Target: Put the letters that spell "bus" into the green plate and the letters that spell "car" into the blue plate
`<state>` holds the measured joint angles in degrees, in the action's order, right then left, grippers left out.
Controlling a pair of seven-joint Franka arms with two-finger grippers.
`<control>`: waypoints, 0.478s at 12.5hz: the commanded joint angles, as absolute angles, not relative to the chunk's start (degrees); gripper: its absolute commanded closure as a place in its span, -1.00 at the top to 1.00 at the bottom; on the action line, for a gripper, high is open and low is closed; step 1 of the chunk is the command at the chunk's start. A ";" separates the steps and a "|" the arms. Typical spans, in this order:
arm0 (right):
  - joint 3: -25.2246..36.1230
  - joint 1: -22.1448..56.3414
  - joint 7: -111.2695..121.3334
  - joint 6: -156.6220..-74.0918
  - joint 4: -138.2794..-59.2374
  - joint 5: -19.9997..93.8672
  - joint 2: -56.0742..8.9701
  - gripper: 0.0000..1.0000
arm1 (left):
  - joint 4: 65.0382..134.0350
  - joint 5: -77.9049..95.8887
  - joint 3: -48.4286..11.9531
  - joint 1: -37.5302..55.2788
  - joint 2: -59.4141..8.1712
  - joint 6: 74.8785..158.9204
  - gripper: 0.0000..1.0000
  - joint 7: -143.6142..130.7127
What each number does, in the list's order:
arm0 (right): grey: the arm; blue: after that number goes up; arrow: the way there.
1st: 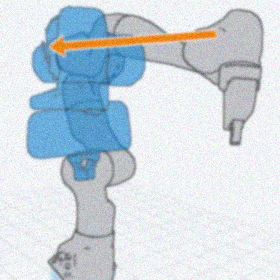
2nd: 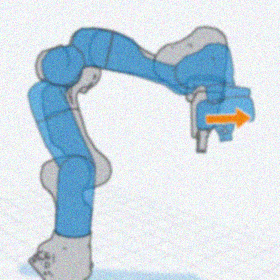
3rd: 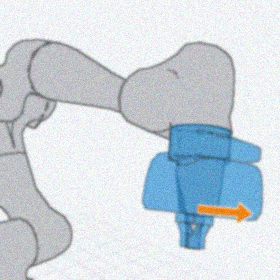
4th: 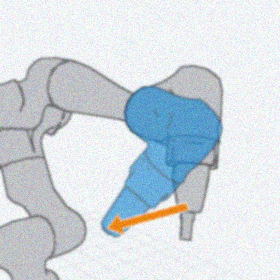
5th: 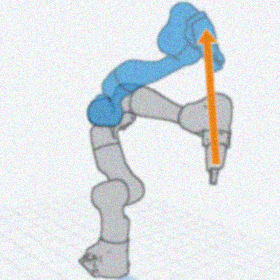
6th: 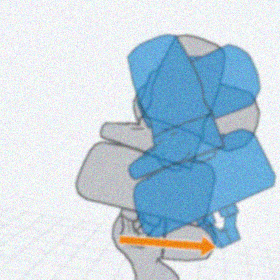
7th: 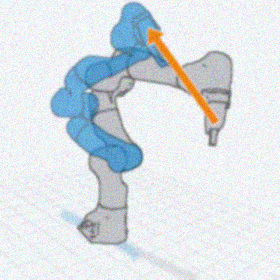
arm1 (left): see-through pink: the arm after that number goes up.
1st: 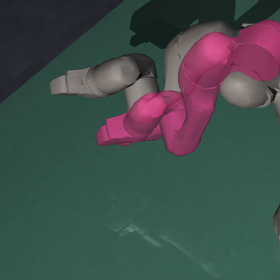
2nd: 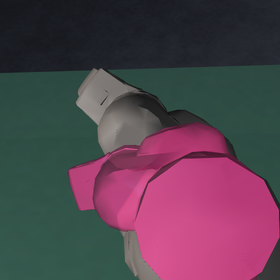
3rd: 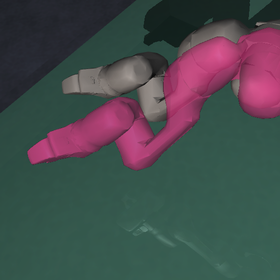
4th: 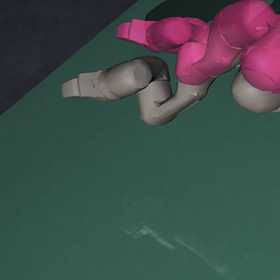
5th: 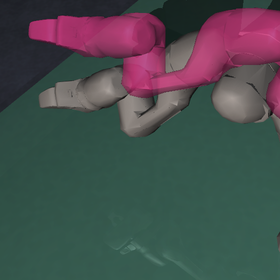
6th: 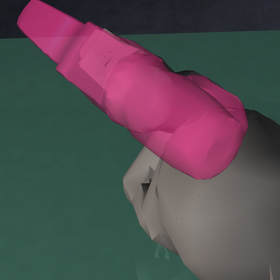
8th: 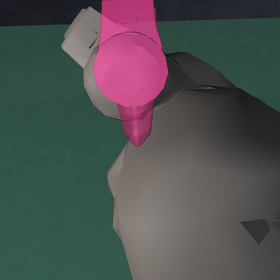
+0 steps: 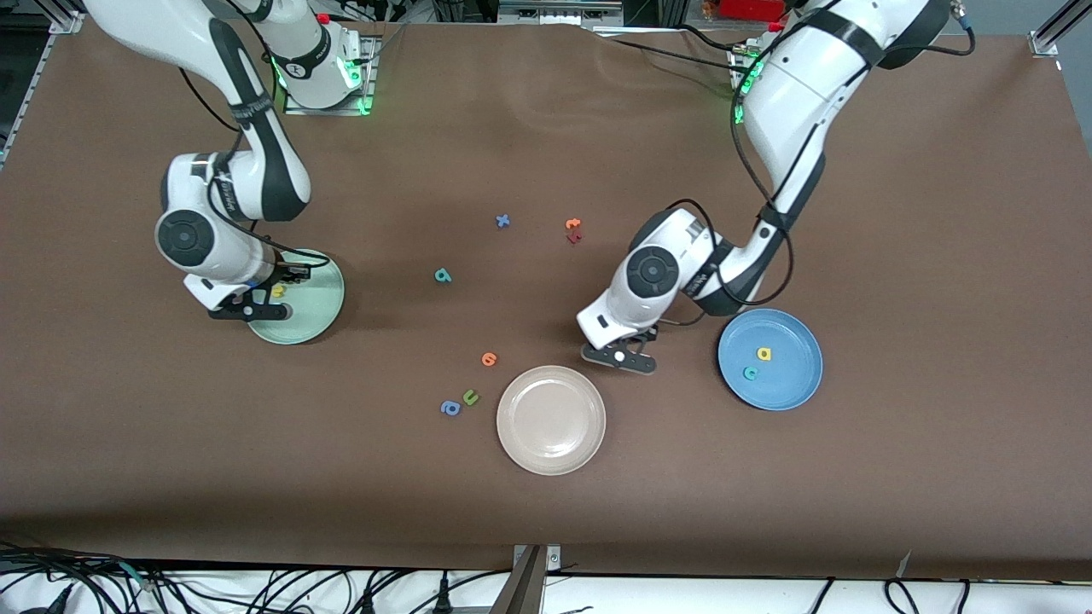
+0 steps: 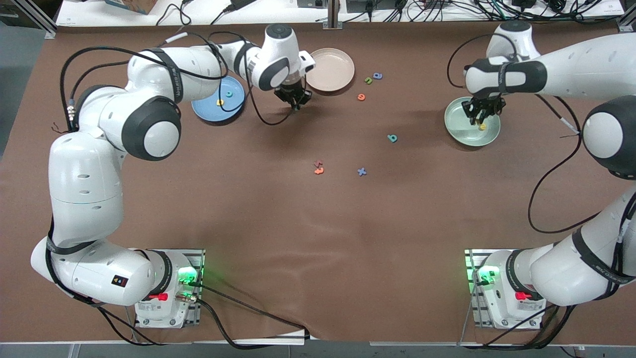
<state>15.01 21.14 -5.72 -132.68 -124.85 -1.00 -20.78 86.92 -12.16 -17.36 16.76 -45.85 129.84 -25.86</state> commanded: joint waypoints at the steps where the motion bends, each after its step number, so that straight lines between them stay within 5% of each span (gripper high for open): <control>1: 14.94 21.27 -4.40 -135.17 -125.51 -0.88 -22.23 -0.71 | 87.97 -14.24 -17.84 12.93 -40.36 121.85 -0.63 -21.73; 2: 14.94 21.27 -3.96 -135.18 -125.42 -0.88 -22.24 -0.27 | 87.98 -14.24 -17.67 11.61 -39.47 117.90 -0.63 -18.84; 3: 15.03 21.27 -3.87 -135.18 -125.33 -0.79 -22.15 0.61 | 87.98 -14.50 -17.49 9.43 -38.68 115.16 -0.64 -16.11; 4: 15.03 21.27 -3.95 -134.83 -125.16 -0.62 -21.97 0.98 | 87.98 -16.07 -17.66 6.71 -38.06 113.57 -0.66 -13.47; 6: 14.68 21.36 -4.48 -133.43 -124.28 -0.27 -20.14 0.98 | 88.07 -18.97 -17.58 2.48 -38.14 111.71 -0.66 -6.19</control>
<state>14.91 21.25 -5.31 -134.97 -124.74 -0.93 -22.57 86.70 -15.93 -17.09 6.11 -39.10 113.04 -12.07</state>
